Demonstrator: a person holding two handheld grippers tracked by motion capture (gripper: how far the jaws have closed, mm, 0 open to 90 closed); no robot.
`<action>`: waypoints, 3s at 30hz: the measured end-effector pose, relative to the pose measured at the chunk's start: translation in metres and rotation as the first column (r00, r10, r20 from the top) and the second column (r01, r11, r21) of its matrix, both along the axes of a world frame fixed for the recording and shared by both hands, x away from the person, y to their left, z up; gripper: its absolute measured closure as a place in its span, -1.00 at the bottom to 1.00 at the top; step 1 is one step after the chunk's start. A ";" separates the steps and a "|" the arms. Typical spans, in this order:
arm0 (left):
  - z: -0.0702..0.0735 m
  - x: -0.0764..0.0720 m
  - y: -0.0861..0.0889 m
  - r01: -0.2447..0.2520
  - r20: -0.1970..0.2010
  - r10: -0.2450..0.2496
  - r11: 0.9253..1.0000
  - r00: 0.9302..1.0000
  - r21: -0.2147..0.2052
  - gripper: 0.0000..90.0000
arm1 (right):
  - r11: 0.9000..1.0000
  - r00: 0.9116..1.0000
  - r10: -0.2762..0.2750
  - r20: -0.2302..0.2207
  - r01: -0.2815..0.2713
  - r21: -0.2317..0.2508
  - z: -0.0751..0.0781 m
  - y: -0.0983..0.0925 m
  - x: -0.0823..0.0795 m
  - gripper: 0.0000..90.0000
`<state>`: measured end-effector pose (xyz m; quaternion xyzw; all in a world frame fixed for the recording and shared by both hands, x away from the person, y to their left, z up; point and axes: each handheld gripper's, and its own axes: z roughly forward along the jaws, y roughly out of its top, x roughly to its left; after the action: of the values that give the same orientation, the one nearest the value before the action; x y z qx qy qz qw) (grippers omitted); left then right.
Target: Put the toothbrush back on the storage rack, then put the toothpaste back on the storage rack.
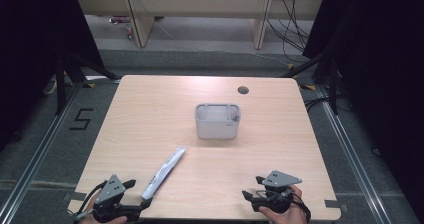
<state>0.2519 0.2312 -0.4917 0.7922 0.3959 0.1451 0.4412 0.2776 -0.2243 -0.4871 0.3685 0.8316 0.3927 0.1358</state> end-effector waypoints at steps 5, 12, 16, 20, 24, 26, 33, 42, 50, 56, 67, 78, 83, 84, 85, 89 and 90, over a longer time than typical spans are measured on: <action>0.000 0.000 0.001 -0.003 -0.004 0.003 1.000 1.000 0.006 -0.65 | 1.000 1.000 0.007 -0.029 -0.007 -0.005 -0.002 0.003 -0.009 -0.30; 0.000 0.002 0.002 0.004 -0.004 -0.004 1.000 1.000 0.022 -0.65 | 1.000 0.999 0.012 -0.035 -0.012 -0.014 -0.004 0.003 -0.017 -0.32; -0.001 0.002 0.000 -0.003 -0.004 0.003 1.000 1.000 0.001 -0.65 | 1.000 1.000 0.017 -0.021 -0.018 -0.016 -0.006 0.001 -0.019 -0.35; -0.001 0.002 0.000 0.002 -0.006 -0.002 1.000 1.000 0.009 -0.65 | 1.000 0.999 0.001 -0.033 -0.002 -0.008 -0.006 0.001 -0.023 -0.36; 0.000 0.001 -0.001 -0.002 -0.005 0.002 1.000 1.000 -0.007 -0.65 | 1.000 1.000 0.002 -0.027 -0.002 -0.017 -0.006 -0.001 -0.024 -0.36; -0.001 0.002 0.000 0.002 -0.002 -0.002 1.000 1.000 -0.021 -0.65 | 1.000 1.000 0.000 -0.023 -0.001 -0.015 -0.005 0.000 -0.026 -0.36; -0.001 0.003 0.000 0.008 -0.003 -0.008 1.000 1.000 -0.021 -0.66 | 1.000 1.000 0.000 -0.027 -0.001 -0.016 -0.005 0.000 -0.030 -0.36; 0.004 0.011 -0.006 0.036 0.004 -0.036 0.999 0.999 0.003 -0.65 | 1.000 1.000 -0.012 -0.014 0.012 -0.018 -0.005 -0.002 -0.033 -0.36; 0.004 0.031 -0.008 0.055 -0.016 -0.054 0.997 0.998 0.046 -0.61 | 1.000 1.000 0.009 -0.021 -0.009 -0.007 -0.004 -0.001 -0.035 -0.35; 0.009 0.050 -0.007 0.082 -0.025 -0.081 0.994 0.996 0.077 -0.58 | 1.000 1.000 0.001 -0.019 -0.001 -0.015 -0.003 0.000 -0.036 -0.34; 0.014 0.076 -0.015 0.111 -0.125 -0.097 0.987 0.987 0.113 -0.30 | 0.999 1.000 0.028 -0.011 -0.028 -0.029 -0.002 0.004 -0.036 -0.33; 0.015 0.101 -0.036 0.159 -0.192 -0.123 0.970 0.974 0.186 -0.08 | 0.999 1.000 0.030 0.000 -0.030 -0.035 -0.002 0.004 -0.037 -0.33; 0.013 0.108 -0.043 0.182 -0.240 -0.128 0.959 0.962 0.218 0.01 | 0.999 0.999 0.024 -0.027 -0.025 -0.027 -0.002 0.006 -0.039 -0.33; 0.014 0.109 -0.044 0.183 -0.251 -0.123 0.955 0.960 0.232 0.01 | 0.998 0.999 0.041 -0.005 -0.042 -0.036 -0.003 0.005 -0.037 -0.33; 0.015 0.112 -0.045 0.189 -0.262 -0.124 0.952 0.957 0.240 0.06 | 0.999 0.999 0.039 -0.004 -0.039 -0.036 -0.004 0.006 -0.038 -0.32; 0.015 0.116 -0.050 0.214 -0.290 -0.131 0.937 0.948 0.276 0.12 | 0.998 0.999 0.041 -0.019 -0.042 -0.036 -0.003 0.007 -0.038 -0.32; 0.015 0.117 -0.051 0.223 -0.298 -0.134 0.932 0.945 0.287 0.13 | 0.997 0.998 0.060 0.008 -0.059 -0.050 -0.004 0.006 -0.037 -0.32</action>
<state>0.3691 0.1802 -0.4769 0.8980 0.3503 0.0548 0.2606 0.2407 -0.2182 -0.4906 0.3384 0.8510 0.3776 0.1369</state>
